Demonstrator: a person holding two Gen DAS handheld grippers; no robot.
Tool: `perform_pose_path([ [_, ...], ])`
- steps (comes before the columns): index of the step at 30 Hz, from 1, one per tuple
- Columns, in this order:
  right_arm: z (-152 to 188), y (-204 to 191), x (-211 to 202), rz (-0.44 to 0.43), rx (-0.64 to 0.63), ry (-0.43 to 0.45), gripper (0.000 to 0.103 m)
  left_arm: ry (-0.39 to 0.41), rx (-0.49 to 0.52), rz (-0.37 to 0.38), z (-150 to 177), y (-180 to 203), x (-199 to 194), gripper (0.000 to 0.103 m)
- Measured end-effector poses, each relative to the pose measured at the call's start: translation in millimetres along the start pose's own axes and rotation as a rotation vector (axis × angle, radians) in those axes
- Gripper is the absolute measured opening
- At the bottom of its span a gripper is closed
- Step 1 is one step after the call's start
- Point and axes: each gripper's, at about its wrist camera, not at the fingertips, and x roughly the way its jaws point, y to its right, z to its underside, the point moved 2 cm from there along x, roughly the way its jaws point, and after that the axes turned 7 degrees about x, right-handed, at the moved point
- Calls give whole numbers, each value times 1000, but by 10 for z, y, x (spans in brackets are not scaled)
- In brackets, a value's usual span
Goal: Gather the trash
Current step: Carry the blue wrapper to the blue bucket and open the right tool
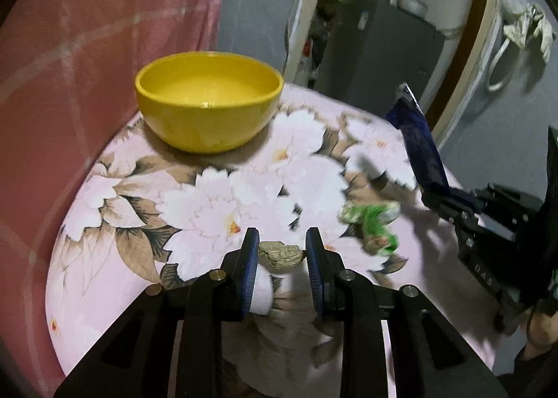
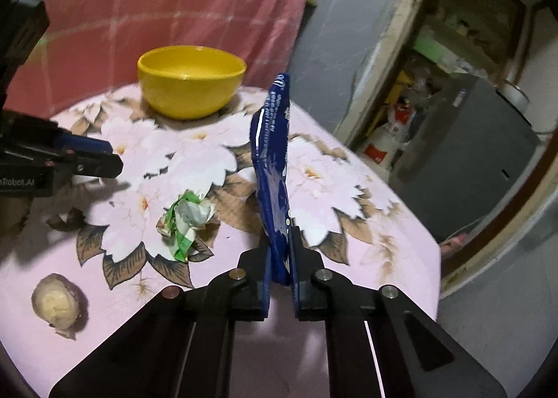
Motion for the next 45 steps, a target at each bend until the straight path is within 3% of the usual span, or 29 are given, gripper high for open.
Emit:
perform_pose_path([
  [7, 20, 146, -600, 14, 160, 206, 6, 176, 54, -5, -76, 330, -445, 23],
  [15, 11, 446, -1401, 84, 282, 445, 6, 386, 79, 72, -328, 822, -891, 23],
  [23, 326, 902, -1974, 216, 408, 554, 6, 458, 151, 177, -524, 1575, -977, 23],
  [35, 1016, 1602, -2225, 415, 555, 485, 7, 374, 223, 342, -576, 2670, -637, 23],
  [45, 1501, 2063, -2064, 471, 719, 299, 7, 209, 271, 420, -477, 3359, -83, 23],
])
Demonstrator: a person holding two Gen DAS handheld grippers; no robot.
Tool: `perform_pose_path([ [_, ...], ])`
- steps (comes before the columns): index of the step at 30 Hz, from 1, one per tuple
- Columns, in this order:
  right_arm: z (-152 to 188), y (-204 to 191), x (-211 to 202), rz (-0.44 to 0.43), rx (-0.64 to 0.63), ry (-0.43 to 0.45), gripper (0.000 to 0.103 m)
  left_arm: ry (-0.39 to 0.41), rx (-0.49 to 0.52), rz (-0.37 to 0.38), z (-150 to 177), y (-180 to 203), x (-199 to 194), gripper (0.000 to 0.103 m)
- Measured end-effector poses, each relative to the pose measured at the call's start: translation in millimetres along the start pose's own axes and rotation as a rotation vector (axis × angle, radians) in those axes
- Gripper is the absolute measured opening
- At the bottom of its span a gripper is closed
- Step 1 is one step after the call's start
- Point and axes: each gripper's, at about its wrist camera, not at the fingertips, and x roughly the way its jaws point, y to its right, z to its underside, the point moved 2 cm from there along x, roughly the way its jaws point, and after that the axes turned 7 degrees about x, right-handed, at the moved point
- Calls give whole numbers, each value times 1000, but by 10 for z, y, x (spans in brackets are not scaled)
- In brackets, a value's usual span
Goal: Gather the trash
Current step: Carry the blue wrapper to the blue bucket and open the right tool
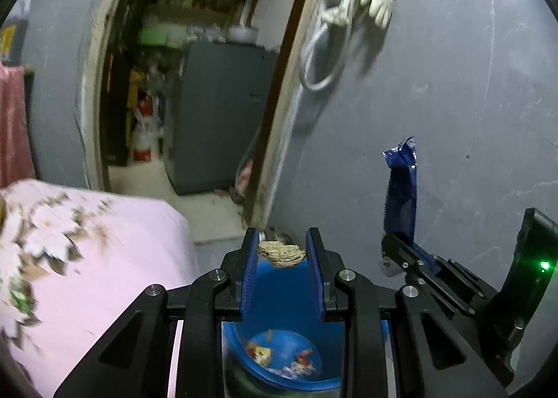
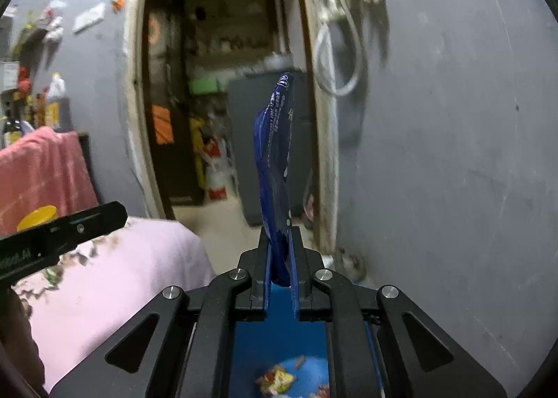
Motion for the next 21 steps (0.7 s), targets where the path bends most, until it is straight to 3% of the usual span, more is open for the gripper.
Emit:
perform_pose_path([
  [14, 178, 293, 271, 57, 50, -170, 8, -190, -50, 35, 312, 92, 697, 23],
  [21, 270, 377, 435, 94, 46, -245, 10, -315, -179, 75, 453, -121, 989, 33],
])
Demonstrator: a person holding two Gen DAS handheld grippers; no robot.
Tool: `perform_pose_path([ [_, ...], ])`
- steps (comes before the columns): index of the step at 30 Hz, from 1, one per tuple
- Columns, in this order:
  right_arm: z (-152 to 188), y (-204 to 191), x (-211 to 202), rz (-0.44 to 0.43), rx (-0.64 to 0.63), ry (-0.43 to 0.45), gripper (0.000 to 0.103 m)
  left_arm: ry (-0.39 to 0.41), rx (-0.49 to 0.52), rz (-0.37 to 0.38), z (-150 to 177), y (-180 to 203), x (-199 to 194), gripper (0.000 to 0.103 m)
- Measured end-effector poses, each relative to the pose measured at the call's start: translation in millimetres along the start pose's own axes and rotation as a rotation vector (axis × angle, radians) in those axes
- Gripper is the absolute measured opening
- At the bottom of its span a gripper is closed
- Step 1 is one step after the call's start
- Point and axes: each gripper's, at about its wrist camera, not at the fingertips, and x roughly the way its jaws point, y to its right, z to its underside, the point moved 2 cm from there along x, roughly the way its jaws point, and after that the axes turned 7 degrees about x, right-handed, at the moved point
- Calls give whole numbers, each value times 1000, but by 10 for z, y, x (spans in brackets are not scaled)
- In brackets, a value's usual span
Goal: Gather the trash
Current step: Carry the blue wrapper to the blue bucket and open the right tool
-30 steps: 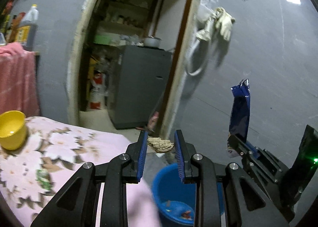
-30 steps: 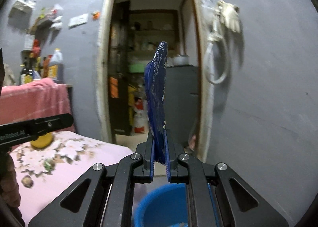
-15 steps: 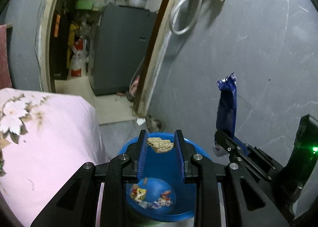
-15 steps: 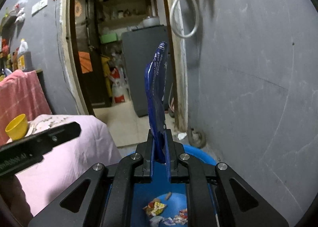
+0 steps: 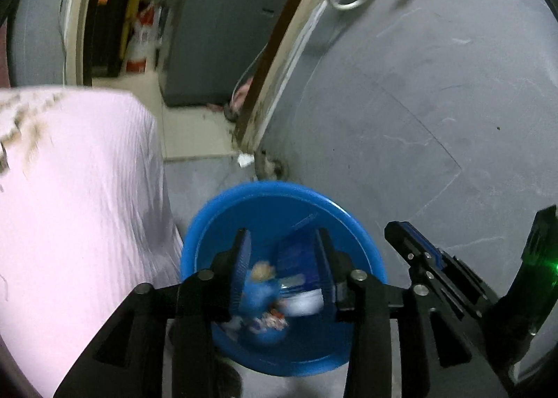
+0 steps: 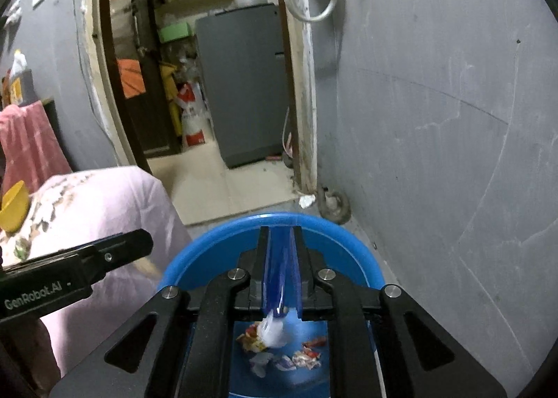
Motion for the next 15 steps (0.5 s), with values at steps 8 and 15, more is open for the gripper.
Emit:
perform_pose_path([
  [8, -21, 18, -34, 3, 8, 16, 25, 14, 3, -25, 29, -29, -53, 39],
  [15, -47, -17, -44, 1, 3, 30, 25, 35, 11, -55, 53, -88, -221, 39],
])
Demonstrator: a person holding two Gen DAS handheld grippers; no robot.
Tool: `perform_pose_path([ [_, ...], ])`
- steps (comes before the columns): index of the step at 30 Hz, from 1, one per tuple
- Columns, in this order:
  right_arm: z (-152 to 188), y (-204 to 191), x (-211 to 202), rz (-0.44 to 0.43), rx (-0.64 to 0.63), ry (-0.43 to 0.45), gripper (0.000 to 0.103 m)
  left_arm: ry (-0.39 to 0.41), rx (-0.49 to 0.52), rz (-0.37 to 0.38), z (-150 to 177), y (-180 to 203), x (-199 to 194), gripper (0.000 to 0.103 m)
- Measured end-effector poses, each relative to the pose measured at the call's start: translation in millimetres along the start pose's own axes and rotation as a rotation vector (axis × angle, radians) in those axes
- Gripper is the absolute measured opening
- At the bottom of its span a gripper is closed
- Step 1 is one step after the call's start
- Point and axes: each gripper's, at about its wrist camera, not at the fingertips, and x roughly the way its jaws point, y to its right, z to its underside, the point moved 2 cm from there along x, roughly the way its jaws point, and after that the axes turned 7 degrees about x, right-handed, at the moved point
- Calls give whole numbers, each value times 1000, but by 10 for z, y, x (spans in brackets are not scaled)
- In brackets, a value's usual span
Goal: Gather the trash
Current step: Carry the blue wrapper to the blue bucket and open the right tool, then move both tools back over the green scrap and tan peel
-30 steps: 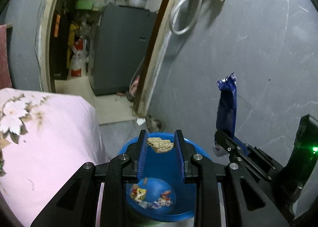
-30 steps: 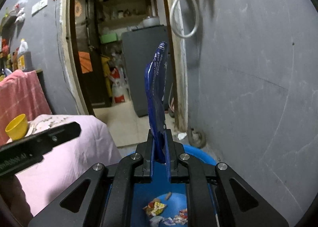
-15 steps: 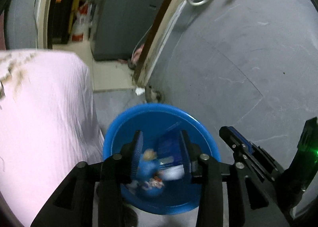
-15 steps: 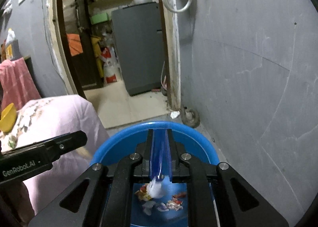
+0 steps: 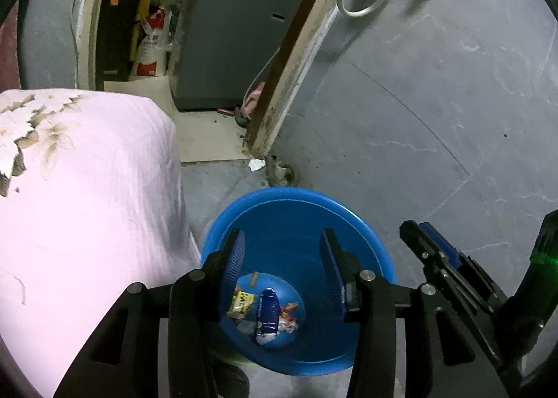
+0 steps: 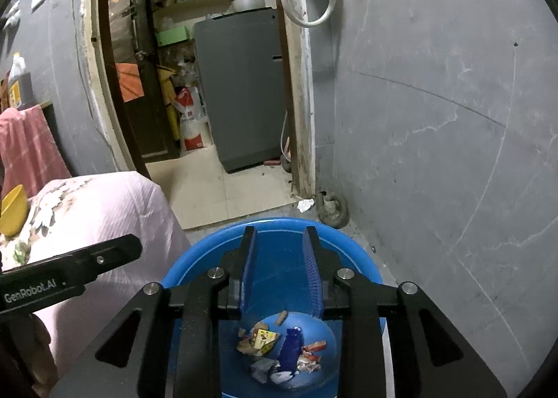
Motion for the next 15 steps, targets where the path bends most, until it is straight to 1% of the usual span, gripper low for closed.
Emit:
perform_pose_path([
  [2, -16, -16, -18, -5, 0, 9, 25, 8, 0, -16, -7, -35, -57, 39],
  [6, -46, -97, -76, -20, -4, 40, 25, 56, 3, -67, -24, -158, -284, 40],
  [10, -80, -242, -152, -55, -3, 86, 26, 136, 8, -123, -28, -331, -616, 51],
  [12, -97, -342, -193, -77, -11, 113, 27, 178, 10, -157, -29, -418, -795, 53],
  [14, -108, -453, -233, -95, -23, 138, 32, 223, 10, -207, -30, -504, -973, 54],
  [15, -116, -521, -263, -108, -29, 156, 40, 246, 13, -230, -21, -559, -1067, 55],
])
